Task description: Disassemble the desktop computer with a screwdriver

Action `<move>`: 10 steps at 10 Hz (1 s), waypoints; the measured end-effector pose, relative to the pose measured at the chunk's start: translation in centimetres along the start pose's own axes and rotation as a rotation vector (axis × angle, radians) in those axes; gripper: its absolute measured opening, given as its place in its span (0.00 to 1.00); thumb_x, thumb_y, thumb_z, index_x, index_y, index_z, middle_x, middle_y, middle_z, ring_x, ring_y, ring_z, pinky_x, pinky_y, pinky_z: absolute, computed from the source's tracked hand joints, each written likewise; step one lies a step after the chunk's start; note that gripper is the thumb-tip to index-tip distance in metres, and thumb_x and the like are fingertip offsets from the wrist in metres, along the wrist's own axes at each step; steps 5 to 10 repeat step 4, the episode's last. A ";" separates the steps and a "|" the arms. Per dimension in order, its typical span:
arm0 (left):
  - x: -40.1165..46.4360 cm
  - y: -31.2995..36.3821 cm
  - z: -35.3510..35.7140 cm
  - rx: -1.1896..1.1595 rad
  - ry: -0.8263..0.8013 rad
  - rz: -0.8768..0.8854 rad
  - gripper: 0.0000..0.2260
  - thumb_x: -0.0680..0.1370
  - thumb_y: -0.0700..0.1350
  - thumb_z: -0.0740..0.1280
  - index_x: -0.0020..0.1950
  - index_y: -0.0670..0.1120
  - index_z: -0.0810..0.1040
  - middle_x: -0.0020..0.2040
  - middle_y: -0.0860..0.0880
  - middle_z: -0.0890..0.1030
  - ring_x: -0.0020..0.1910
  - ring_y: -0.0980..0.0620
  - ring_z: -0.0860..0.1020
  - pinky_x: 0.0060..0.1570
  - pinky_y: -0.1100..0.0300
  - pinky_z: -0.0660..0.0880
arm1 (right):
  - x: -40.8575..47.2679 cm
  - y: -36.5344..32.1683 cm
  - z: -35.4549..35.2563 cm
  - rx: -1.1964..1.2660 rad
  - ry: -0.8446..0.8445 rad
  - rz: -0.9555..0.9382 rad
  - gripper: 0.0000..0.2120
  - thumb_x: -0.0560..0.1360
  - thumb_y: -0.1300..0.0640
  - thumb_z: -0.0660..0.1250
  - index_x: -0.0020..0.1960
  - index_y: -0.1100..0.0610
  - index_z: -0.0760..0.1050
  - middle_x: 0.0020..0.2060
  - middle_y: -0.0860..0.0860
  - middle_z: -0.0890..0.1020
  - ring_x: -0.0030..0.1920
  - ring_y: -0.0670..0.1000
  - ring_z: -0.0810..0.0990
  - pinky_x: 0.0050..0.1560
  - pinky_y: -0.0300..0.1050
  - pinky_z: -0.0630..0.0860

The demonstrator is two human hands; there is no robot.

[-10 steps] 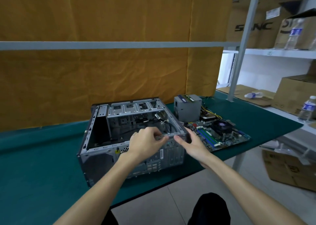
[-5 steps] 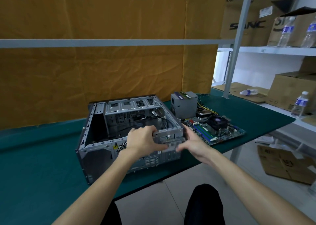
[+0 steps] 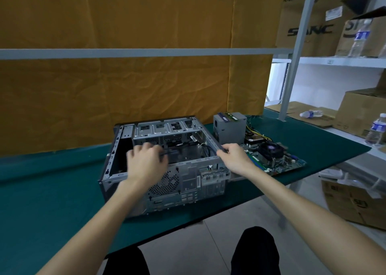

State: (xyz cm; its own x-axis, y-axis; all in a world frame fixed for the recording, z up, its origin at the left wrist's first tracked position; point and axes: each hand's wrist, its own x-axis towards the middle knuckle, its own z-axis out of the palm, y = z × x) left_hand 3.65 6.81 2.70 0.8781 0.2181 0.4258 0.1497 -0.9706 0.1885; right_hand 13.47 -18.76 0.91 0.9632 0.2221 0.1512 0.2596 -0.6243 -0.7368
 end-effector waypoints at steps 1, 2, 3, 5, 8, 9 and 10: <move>-0.1 -3.1 -0.8 0.059 -0.142 -0.239 0.22 0.82 0.59 0.57 0.67 0.48 0.77 0.69 0.42 0.74 0.69 0.37 0.69 0.69 0.43 0.65 | 0.4 0.0 0.0 -0.031 0.024 -0.030 0.11 0.81 0.54 0.62 0.42 0.53 0.77 0.26 0.49 0.71 0.24 0.47 0.65 0.24 0.41 0.58; -0.3 -3.7 -0.7 0.062 -0.163 -0.241 0.25 0.81 0.61 0.55 0.70 0.47 0.75 0.73 0.41 0.70 0.72 0.36 0.66 0.70 0.43 0.63 | 0.3 -0.1 -0.5 -0.035 0.022 -0.034 0.13 0.81 0.54 0.63 0.39 0.51 0.77 0.25 0.49 0.71 0.22 0.45 0.64 0.23 0.39 0.58; -0.2 -3.8 -1.0 0.065 -0.197 -0.256 0.29 0.81 0.64 0.53 0.74 0.47 0.71 0.75 0.40 0.67 0.75 0.36 0.63 0.72 0.44 0.61 | 0.9 0.3 -0.7 -0.027 0.006 -0.037 0.13 0.81 0.54 0.63 0.38 0.50 0.78 0.24 0.48 0.71 0.25 0.48 0.65 0.28 0.43 0.59; -0.3 -4.4 -0.9 0.084 -0.186 -0.278 0.31 0.81 0.65 0.52 0.75 0.46 0.70 0.75 0.37 0.67 0.74 0.36 0.63 0.72 0.45 0.61 | 0.3 -0.3 -1.0 0.004 0.003 -0.018 0.11 0.82 0.52 0.63 0.45 0.52 0.81 0.27 0.47 0.74 0.28 0.48 0.69 0.29 0.41 0.62; -0.3 -4.4 -0.9 0.084 -0.186 -0.278 0.31 0.81 0.65 0.52 0.75 0.46 0.70 0.75 0.37 0.67 0.74 0.36 0.63 0.72 0.45 0.61 | 0.3 -0.3 -1.0 0.004 0.003 -0.018 0.11 0.82 0.52 0.63 0.45 0.52 0.81 0.27 0.47 0.74 0.28 0.48 0.69 0.29 0.41 0.62; -0.3 -4.4 -0.9 0.084 -0.186 -0.278 0.31 0.81 0.65 0.52 0.75 0.46 0.70 0.75 0.37 0.67 0.74 0.36 0.63 0.72 0.45 0.61 | 0.3 -0.3 -1.0 0.004 0.003 -0.018 0.11 0.82 0.52 0.63 0.45 0.52 0.81 0.27 0.47 0.74 0.28 0.48 0.69 0.29 0.41 0.62; -0.3 -4.4 -0.9 0.084 -0.186 -0.278 0.31 0.81 0.65 0.52 0.75 0.46 0.70 0.75 0.37 0.67 0.74 0.36 0.63 0.72 0.45 0.61 | 0.3 -0.3 -1.0 0.004 0.003 -0.018 0.11 0.82 0.52 0.63 0.45 0.52 0.81 0.27 0.47 0.74 0.28 0.48 0.69 0.29 0.41 0.62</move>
